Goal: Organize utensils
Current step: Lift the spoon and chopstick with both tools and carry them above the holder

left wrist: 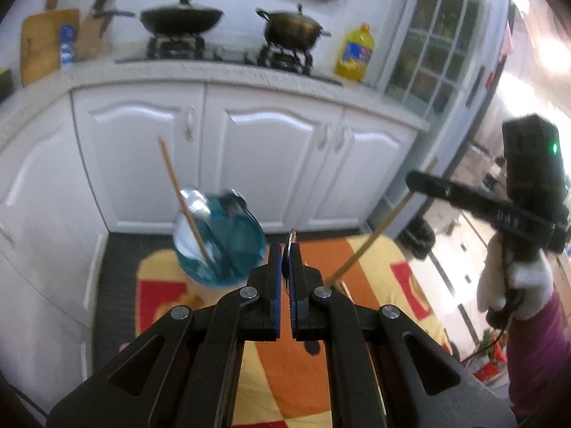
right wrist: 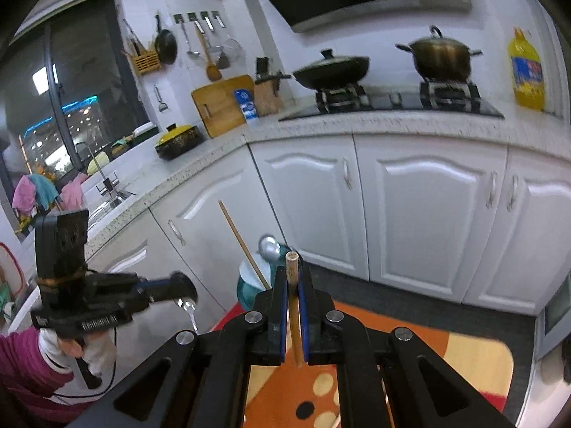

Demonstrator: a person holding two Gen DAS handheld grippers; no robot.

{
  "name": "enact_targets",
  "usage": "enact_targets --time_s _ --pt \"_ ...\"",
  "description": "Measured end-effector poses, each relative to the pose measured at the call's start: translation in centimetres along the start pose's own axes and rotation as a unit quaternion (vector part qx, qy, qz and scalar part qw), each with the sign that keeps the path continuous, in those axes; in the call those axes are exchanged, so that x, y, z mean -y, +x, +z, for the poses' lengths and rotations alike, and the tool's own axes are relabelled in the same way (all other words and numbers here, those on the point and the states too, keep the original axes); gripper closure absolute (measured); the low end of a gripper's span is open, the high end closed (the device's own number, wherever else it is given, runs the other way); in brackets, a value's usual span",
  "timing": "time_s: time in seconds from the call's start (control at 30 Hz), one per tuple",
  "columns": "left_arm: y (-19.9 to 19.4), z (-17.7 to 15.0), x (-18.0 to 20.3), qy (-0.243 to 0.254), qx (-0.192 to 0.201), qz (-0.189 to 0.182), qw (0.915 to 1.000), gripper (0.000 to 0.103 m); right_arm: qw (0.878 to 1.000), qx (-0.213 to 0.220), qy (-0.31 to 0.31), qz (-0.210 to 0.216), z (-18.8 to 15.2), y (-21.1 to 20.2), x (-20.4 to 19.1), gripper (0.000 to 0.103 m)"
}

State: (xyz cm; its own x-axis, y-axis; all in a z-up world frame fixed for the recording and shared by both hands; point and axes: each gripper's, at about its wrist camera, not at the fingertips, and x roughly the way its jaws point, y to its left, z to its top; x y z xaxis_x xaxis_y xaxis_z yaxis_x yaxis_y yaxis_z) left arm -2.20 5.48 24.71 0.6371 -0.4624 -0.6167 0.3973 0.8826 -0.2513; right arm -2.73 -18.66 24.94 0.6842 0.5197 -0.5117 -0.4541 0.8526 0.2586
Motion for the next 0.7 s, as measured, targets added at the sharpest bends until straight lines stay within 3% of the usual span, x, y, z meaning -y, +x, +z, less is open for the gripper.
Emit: enact_targets --time_s 0.33,0.63,0.7 --pt "-3.1 5.7 -4.9 -0.011 0.074 0.082 0.9938 0.101 0.999 0.035 -0.023 0.006 5.1 1.4 -2.4 0.098" --pt "0.4 7.2 -7.7 0.006 0.089 0.165 0.9822 0.101 0.998 0.059 -0.022 -0.015 7.6 4.3 -2.3 0.098" --pt "1.5 7.0 -8.1 0.006 0.082 0.169 0.9822 0.101 0.998 0.059 -0.015 -0.014 7.8 5.5 -2.0 0.098"
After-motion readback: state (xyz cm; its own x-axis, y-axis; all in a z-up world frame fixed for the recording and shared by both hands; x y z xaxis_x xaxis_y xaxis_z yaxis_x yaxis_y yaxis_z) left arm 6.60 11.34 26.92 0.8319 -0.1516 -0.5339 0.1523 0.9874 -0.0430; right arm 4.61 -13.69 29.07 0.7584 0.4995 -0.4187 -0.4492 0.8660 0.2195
